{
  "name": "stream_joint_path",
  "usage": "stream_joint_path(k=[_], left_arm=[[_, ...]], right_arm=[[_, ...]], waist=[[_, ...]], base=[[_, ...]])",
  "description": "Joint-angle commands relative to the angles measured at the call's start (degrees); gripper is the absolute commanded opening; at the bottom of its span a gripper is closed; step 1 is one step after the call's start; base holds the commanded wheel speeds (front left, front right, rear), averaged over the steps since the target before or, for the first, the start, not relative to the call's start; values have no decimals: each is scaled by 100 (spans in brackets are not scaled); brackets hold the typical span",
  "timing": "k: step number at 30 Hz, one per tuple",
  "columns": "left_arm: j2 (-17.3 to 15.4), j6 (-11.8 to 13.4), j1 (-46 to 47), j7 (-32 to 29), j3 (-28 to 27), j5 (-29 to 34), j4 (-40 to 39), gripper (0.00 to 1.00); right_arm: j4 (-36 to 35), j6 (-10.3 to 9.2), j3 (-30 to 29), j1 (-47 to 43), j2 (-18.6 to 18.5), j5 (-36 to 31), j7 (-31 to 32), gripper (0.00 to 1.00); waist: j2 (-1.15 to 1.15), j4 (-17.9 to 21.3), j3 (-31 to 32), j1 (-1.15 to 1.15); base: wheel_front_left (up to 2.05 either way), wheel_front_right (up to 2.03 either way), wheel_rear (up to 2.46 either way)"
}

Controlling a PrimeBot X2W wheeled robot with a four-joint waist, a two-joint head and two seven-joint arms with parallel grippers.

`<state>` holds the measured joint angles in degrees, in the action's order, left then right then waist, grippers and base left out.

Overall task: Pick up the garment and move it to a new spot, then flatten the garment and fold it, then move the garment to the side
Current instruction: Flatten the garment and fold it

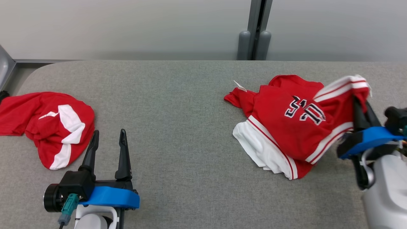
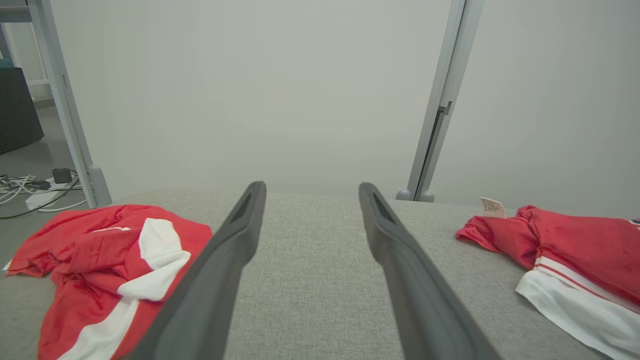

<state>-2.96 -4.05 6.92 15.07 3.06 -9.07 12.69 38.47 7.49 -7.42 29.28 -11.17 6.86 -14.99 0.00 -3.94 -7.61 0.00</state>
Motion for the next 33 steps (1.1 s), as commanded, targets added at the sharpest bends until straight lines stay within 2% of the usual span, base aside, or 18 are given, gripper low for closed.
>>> stream_joint_path(k=[1,6,7,13,20,26,33], left_arm=[[9,1,-54,15,3,-19,-13,100],[10,5,-60,15,1,-42,-49,100],[10,5,-60,15,1,-42,-49,100],[11,34,-52,15,51,-107,-70,100],[10,50,41,15,123,-199,-7,100],[11,85,20,15,159,-245,9,100],[11,95,-30,15,118,-252,7,100]], right_arm=[[-264,1,258,101,143,82,-25,0],[-651,1,1128,206,491,127,-25,0],[-651,1,1128,206,491,127,-25,0],[-580,1,2376,514,784,352,-4,0],[-529,1,4023,611,819,1181,-14,0],[-549,1,5242,308,824,1686,-20,0],[-575,1,6100,-79,824,1921,-25,0]], waist=[[0,-14,36,0],[0,-125,97,0],[0,-125,97,0],[0,-378,78,0],[0,-706,3,0],[0,-836,-8,0],[0,-748,4,0]], base=[[0,0,0],[0,0,0],[0,0,0],[0,0,0],[0,0,0],[0,0,0],[0,0,0]])
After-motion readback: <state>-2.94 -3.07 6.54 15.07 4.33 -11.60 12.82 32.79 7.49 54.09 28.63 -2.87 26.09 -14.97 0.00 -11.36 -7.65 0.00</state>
